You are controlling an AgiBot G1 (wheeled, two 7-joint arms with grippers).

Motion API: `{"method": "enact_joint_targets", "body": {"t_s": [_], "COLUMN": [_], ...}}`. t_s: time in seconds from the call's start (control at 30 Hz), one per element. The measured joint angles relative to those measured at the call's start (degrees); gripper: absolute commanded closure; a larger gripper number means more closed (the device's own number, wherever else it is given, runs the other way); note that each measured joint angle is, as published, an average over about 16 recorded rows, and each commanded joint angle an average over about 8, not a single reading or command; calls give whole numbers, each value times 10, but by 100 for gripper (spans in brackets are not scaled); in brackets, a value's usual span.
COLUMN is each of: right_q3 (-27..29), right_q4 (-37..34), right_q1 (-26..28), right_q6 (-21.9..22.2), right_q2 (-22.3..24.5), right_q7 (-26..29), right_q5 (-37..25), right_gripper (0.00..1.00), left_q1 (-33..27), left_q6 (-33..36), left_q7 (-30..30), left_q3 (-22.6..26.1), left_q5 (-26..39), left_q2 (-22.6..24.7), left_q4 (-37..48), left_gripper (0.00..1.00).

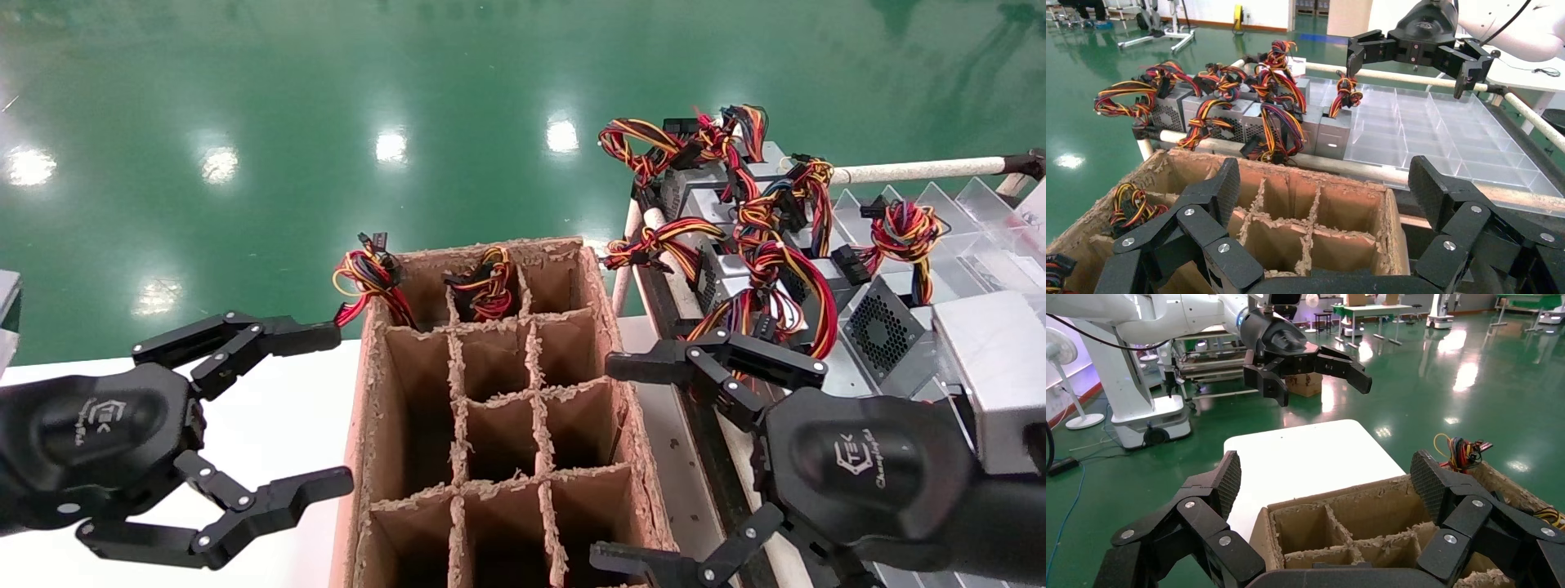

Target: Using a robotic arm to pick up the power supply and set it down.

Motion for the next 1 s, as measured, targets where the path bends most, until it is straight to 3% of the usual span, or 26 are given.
{"method": "enact_joint_targets", "body": {"t_s": [0.93,1.0], "right_q3": [0,0], "right_q4": [0,0], "right_q1": [0,0], "right_q6": [0,0], "right_q2": [0,0], "right_q7": [0,0], "right_q5": [0,0], "right_gripper": [0,0], "left_q1": [0,0], "left_q6": [0,0], "left_q7": [0,0], "left_q3": [0,0], "left_q5": [0,0], "left_q2": [0,0], "left_q4": [0,0], "left_gripper": [0,21]}}
